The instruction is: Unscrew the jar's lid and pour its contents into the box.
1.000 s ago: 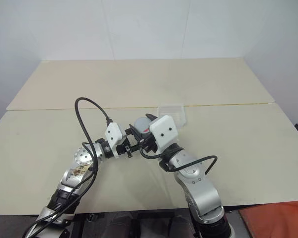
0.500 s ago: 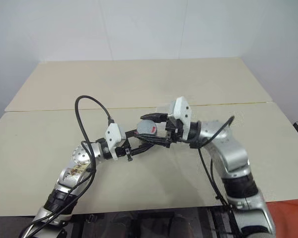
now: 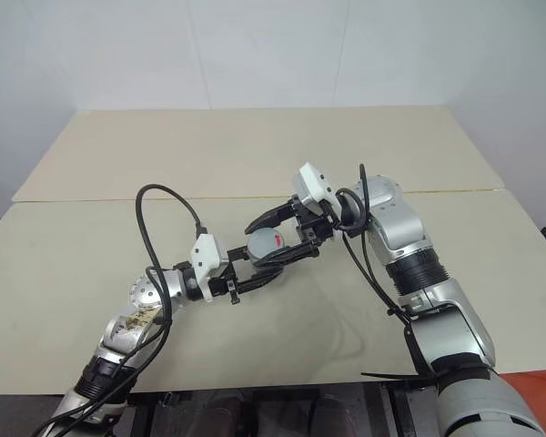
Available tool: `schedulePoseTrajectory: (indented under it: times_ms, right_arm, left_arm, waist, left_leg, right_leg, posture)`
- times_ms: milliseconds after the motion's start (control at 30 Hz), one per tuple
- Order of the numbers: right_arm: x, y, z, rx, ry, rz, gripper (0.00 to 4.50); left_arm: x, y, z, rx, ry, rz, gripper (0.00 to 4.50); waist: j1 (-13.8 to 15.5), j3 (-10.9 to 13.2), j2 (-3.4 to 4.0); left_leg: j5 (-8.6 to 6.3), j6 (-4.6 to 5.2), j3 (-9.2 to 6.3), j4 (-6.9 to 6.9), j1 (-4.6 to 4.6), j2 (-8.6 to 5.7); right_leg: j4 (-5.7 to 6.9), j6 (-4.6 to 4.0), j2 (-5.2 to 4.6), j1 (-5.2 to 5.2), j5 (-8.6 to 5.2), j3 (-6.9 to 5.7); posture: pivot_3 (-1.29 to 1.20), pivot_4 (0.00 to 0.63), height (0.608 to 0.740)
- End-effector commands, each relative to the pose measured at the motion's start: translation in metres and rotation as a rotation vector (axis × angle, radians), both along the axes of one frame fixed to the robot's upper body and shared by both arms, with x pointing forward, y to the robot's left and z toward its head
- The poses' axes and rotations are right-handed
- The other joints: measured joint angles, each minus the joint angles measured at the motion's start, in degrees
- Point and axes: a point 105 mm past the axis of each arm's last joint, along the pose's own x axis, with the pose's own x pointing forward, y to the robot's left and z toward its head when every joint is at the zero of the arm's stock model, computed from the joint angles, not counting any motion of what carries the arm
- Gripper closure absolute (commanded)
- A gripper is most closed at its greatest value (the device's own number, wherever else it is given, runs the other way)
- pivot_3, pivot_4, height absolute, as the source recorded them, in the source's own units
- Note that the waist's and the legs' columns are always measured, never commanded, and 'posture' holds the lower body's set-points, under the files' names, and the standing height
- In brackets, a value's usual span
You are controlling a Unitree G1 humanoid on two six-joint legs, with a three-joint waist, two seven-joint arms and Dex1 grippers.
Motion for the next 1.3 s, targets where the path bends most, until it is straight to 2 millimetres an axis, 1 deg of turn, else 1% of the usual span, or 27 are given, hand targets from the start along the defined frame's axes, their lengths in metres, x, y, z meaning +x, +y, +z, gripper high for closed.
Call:
schedulePoseTrajectory:
  times_ms: [33,100,133,200,233,333,500,600,700,767,800,833,900,967,1067,1300]
  right_arm:
    - [-0.001,-0.005,0.015,0.073,-0.058,0.015,1.72]
    - [0.003,-0.007,0.015,0.04,-0.092,-0.022,1.01]
    - [0.003,-0.008,0.017,0.035,-0.096,-0.03,0.83]
    - [0.002,-0.013,0.029,0.081,-0.091,-0.051,0.23]
    - [0.001,-0.016,0.034,0.108,-0.09,-0.063,0.03]
    - [0.001,-0.023,0.043,0.155,-0.082,-0.119,0.03]
    - [-0.01,-0.047,0.046,0.195,-0.064,-0.195,0.03]
    - [-0.016,-0.05,0.045,0.228,-0.088,-0.285,0.03]
    - [-0.029,-0.038,0.046,0.301,-0.07,-0.381,0.03]
    - [-0.037,-0.03,0.037,0.281,-0.14,-0.441,0.03]
    - [-0.041,-0.026,0.031,0.276,-0.143,-0.464,0.03]
    - [-0.044,-0.022,0.028,0.299,-0.131,-0.49,0.03]
    - [-0.049,-0.018,0.029,0.36,-0.067,-0.524,0.03]
    - [-0.047,-0.014,0.029,0.386,-0.079,-0.587,0.03]
    - [-0.044,-0.007,0.025,0.379,-0.131,-0.659,0.03]
    - [-0.048,0.002,0.017,0.358,-0.106,-0.644,0.03]
  left_arm:
    - [-0.009,-0.007,0.016,-0.022,-0.072,-0.04,2.48]
    - [-0.008,-0.007,0.015,-0.022,-0.069,-0.037,2.48]
    - [-0.007,-0.007,0.014,-0.023,-0.068,-0.036,2.48]
    - [-0.006,-0.007,0.013,-0.025,-0.065,-0.035,2.48]
    - [-0.005,-0.007,0.013,-0.024,-0.063,-0.035,2.48]
    - [-0.004,-0.007,0.011,-0.023,-0.061,-0.036,2.48]
    - [-0.001,-0.006,0.011,-0.026,-0.061,-0.032,2.48]
    - [0.001,-0.005,0.01,-0.025,-0.063,-0.027,2.48]
    - [0.002,-0.005,0.011,-0.028,-0.066,-0.02,2.48]
    - [0.002,-0.006,0.011,-0.029,-0.067,-0.018,2.48]
    - [0.002,-0.006,0.011,-0.03,-0.067,-0.017,2.48]
    - [0.002,-0.007,0.011,-0.031,-0.067,-0.019,2.48]
    - [0.001,-0.007,0.011,-0.03,-0.067,-0.02,2.48]
    - [0.002,-0.008,0.01,-0.027,-0.067,-0.02,2.48]
    - [0.005,-0.007,0.01,-0.024,-0.071,-0.006,2.48]
    - [0.007,-0.008,0.01,-0.032,-0.074,0.005,2.48]
  waist:
    - [-0.1,0.0,0.0]
    - [-0.1,0.0,0.0]
    - [-0.1,0.0,0.0]
    - [0.1,0.0,0.0]
    - [0.1,0.0,0.0]
    - [0.3,0.0,0.0]
    - [1.0,0.0,0.0]
    - [1.2,0.0,0.0]
    - [1.1,0.0,0.0]
    - [1.1,0.0,0.0]
    - [1.1,0.0,0.0]
    - [1.2,0.0,0.0]
    - [1.2,0.0,0.0]
    - [1.2,0.0,0.0]
    - [1.2,0.0,0.0]
    - [1.2,0.0,0.0]
  left_leg:
    - [0.0,0.0,0.0,0.0,0.01,0.0]
    - [0.01,-0.02,0.0,0.0,0.01,0.01]
    - [0.01,-0.03,0.01,0.0,0.01,0.01]
    - [0.02,-0.03,0.0,0.0,0.01,0.0]
    - [0.02,-0.03,0.0,0.0,0.0,0.0]
    - [0.01,-0.03,0.0,-0.01,-0.01,0.01]
    - [0.01,-0.03,-0.01,0.0,-0.01,0.0]
    - [0.01,-0.03,0.0,-0.01,-0.02,0.0]
    - [0.01,-0.03,0.02,-0.01,-0.04,0.02]
    - [0.02,-0.05,0.04,-0.03,-0.03,0.03]
    - [0.02,-0.05,0.03,-0.03,-0.03,0.02]
    - [0.02,-0.05,0.03,-0.02,-0.03,0.0]
    - [0.02,-0.05,0.02,0.01,-0.02,-0.01]
    - [0.02,-0.05,0.01,0.02,-0.01,-0.02]
    - [0.02,-0.05,0.02,0.03,0.02,-0.03]
    - [0.02,-0.04,0.01,0.01,-0.02,-0.06]
  right_leg:
    - [0.0,0.0,0.0,0.0,0.0,0.0]
    - [0.02,0.0,0.0,0.0,0.0,0.0]
    - [0.04,0.0,0.0,-0.01,0.0,0.0]
    - [0.04,0.0,-0.01,0.0,0.0,0.0]
    - [0.04,0.0,-0.01,-0.01,0.0,0.0]
    - [0.03,-0.01,-0.02,-0.04,0.0,-0.01]
    - [0.02,-0.01,-0.03,0.0,0.0,-0.04]
    - [0.02,-0.01,-0.04,-0.02,0.0,-0.03]
    - [0.05,-0.01,-0.04,-0.08,0.0,-0.02]
    - [0.07,-0.01,-0.04,-0.11,0.0,-0.01]
    - [0.08,-0.01,-0.04,-0.1,0.0,-0.01]
    - [0.07,-0.01,-0.04,-0.09,0.0,-0.01]
    - [0.04,-0.01,-0.04,-0.04,0.0,-0.02]
    - [0.02,0.0,-0.04,-0.03,0.01,0.0]
    - [0.01,0.0,-0.04,-0.04,0.0,0.01]
    - [0.02,0.0,-0.01,-0.04,0.0,-0.01]
  posture:
    - [0.0,0.15,0.74]
    - [0.0,0.15,0.74]
    - [0.0,0.15,0.74]
    - [0.0,0.15,0.74]
    - [0.0,0.15,0.74]
    - [0.0,0.15,0.74]
    - [0.0,0.15,0.74]
    - [0.0,0.15,0.74]
    - [0.0,0.15,0.74]
    - [0.0,0.15,0.74]
    - [0.0,0.15,0.74]
    - [0.0,0.15,0.74]
    - [0.0,0.15,0.74]
    - [0.0,0.15,0.74]
    - [0.0,0.15,0.74]
    - [0.0,0.15,0.74]
